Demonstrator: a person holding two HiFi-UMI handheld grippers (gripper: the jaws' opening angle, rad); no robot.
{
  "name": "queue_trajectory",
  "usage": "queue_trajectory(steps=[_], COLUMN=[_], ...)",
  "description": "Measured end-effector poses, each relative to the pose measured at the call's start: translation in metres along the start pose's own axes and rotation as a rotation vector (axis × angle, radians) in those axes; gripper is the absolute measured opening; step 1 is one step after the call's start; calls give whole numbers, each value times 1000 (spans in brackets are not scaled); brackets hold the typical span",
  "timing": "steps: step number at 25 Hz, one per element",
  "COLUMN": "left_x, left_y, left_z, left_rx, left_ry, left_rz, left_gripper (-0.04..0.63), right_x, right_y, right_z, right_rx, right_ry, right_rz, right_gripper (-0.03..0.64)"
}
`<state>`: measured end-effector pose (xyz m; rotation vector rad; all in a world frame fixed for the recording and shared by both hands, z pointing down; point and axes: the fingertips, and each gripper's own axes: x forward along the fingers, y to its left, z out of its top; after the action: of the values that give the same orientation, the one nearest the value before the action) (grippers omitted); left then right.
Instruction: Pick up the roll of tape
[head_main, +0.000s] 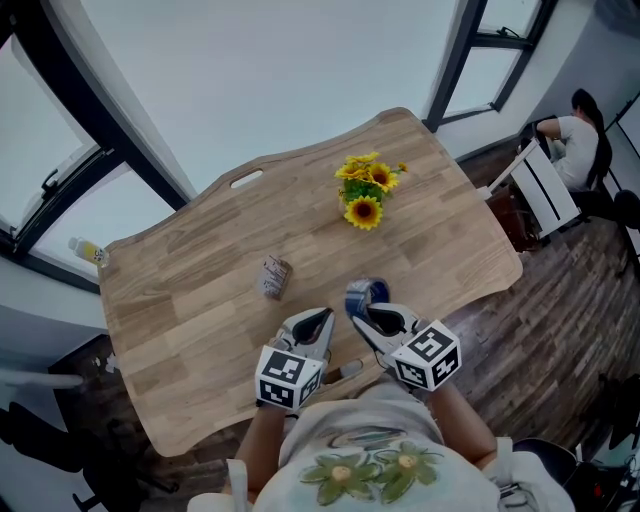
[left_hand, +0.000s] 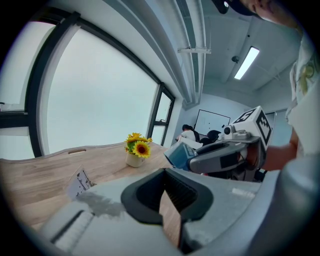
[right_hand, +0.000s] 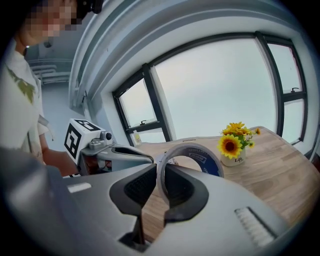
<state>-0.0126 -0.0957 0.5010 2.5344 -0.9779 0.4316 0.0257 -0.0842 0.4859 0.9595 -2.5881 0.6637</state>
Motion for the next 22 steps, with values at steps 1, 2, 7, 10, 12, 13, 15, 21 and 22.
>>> queue_trajectory(steps=[1,2,7,10,12,13,15,21,22], left_x=[-1,-2,-6,-9,-11,-12,-15,-23,-24], left_y=[-2,-3,-14,-19,-22,-23,-27,-35,-37], left_z=[-1,-2,-6,-7,-8,-8,-9,-14,-15], left_rx=[1,2,10,12,14,14,16,23,24], left_ry=[0,0,-3,-4,-6,-7,-10,-10,-9], left_rz=[-2,-4,-16,-22,-25,-26,-29,-39,-41], left_gripper=[5,5,5,5,5,5,5,5,5], right_x=[-2,-5,-18,-23,-27,-29,-33,-44,-46], right_y=[2,5,18,24,28,30,34,44,45], right_z=[1,2,8,10,10,11,11,12,11], right_rx=[4,7,8,3,1,0,-2,-3,-2], right_ry=[-9,-18,-64,-83,-97,-105,-121,-152,-156], right_rz=[3,6,10,9,6,3,-3,-25,-29], right_gripper=[52,52,49,49,48,48,48,46,46])
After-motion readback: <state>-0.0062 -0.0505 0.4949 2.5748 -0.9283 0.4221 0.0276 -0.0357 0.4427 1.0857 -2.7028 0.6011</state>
